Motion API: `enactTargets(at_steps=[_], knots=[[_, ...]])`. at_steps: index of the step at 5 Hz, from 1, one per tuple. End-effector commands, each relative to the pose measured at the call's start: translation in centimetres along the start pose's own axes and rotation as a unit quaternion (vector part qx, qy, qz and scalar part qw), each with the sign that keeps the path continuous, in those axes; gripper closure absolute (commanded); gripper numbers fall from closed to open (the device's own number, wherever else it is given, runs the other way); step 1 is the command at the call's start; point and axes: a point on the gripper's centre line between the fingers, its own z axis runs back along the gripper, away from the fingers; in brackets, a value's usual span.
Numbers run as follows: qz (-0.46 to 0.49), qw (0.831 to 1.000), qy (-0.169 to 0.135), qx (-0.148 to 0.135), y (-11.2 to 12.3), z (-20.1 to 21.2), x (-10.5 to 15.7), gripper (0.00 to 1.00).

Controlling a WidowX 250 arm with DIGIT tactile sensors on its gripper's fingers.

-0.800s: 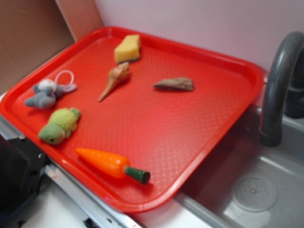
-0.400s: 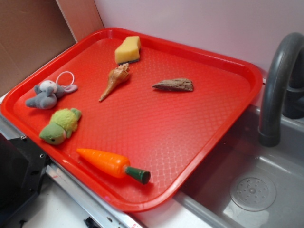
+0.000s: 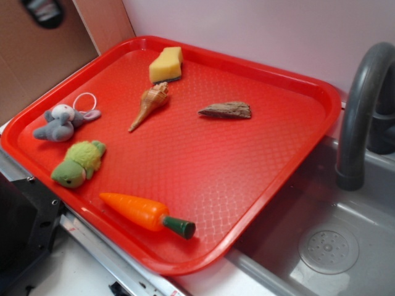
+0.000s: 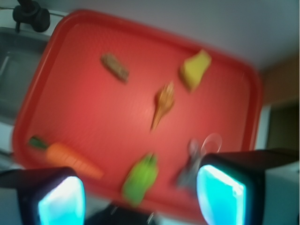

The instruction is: Grab the wood chip.

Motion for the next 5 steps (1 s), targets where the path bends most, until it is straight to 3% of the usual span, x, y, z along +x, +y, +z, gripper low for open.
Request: enactTargets(at_steps=[1,2,3,4,5], knots=[[-0.217,0.972,-0.066,0.069,-2.0,-3.7,7.4,0.0],[-0.273,0.959,-0.037,0.065,-2.7,-7.9,9.5,0.0],[-0.298,0.954,0.016,0.03,-2.7,-12.0,10.9,0.0],[-0.289,0.955,0.069,0.0,-1.9,-15.8,10.9,0.0],[-0.297,0.95,0.091,-0.016,-2.0,-17.3,10.8,0.0]])
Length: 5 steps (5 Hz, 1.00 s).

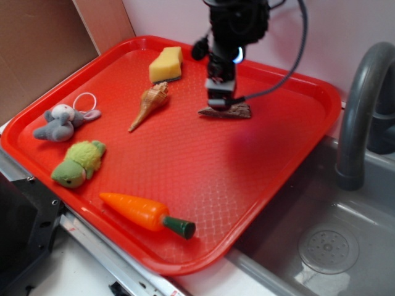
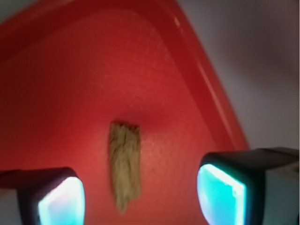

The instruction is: Grab the wood chip.

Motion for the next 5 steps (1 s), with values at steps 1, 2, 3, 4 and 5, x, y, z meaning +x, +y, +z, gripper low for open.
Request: enactTargets(at_steps=[1,2,3,4,5], knots=[[-0.023,1.0,0.006,-0.015,-0.2,0.1,-0.4,0.0],[-0.043,0.998,0.004,-0.047,-1.1,0.1,-1.0,0.0],[-0.039,0.999,0.02,-0.03,-1.5,-0.7,-0.9,0.0],[-0.025,0.999,0.036,-0.001,-1.5,-2.5,-0.7,0.0],[-0.013,0.999,0.039,0.024,-1.8,-3.2,-0.5,1.0]])
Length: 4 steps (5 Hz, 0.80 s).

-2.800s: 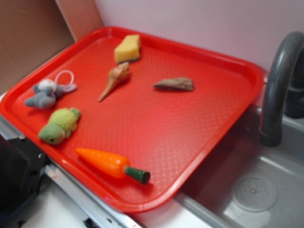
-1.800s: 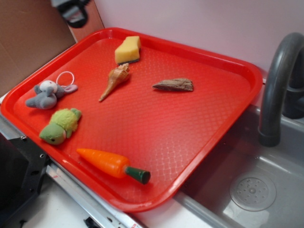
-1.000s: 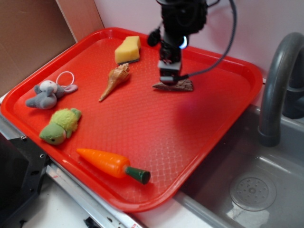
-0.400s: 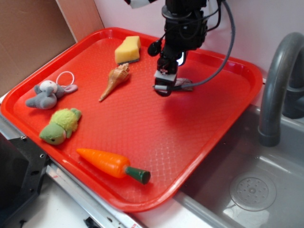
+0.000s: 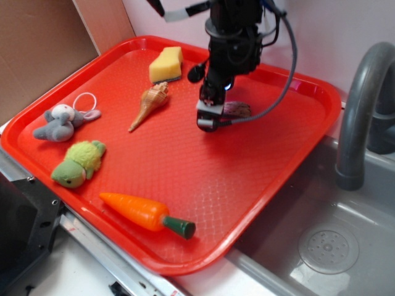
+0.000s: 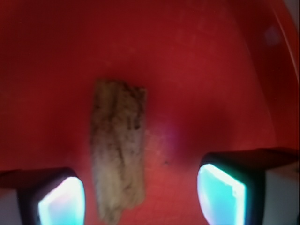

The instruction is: Grab the wood chip.

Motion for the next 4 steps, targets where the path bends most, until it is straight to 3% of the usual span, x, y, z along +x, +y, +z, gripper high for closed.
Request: enactTargets(at_steps=[1,2,3,4], knots=[[0.017,1.0,-0.017,0.02,-1.5,0.4,0.9,1.0],[0.08,0.996,-0.034,0.035,-0.3,2.4,-0.3,1.0],[0.178,0.98,-0.065,0.057,0.8,6.4,-2.2,1.0],[0.307,0.946,-0.073,0.078,1.2,10.5,-4.8,1.0]])
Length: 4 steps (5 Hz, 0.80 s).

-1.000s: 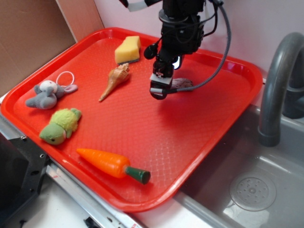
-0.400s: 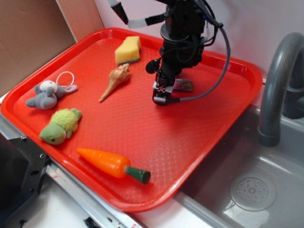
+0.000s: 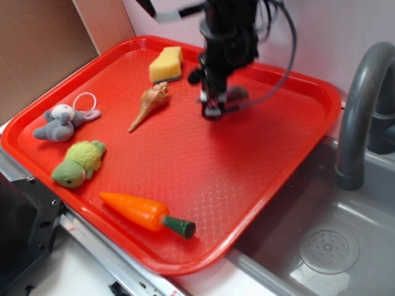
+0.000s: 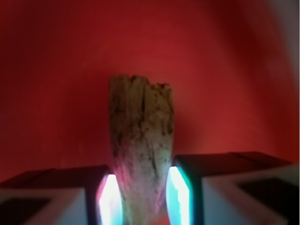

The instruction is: Grab the wood chip.

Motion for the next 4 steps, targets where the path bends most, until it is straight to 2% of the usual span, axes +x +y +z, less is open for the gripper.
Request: enactTargets(at_steps=[1,2,3,4], knots=[[0.27,0.961,-0.033,0.04,1.9,10.2,-5.2,1.0],[0.38,0.925,0.005,0.008,0.9,12.6,-7.4,1.0],[0.35,0.936,0.002,-0.03,-0.7,14.4,-8.4,1.0],[0.324,0.944,-0.015,-0.064,-1.9,15.2,-8.6,1.0]])
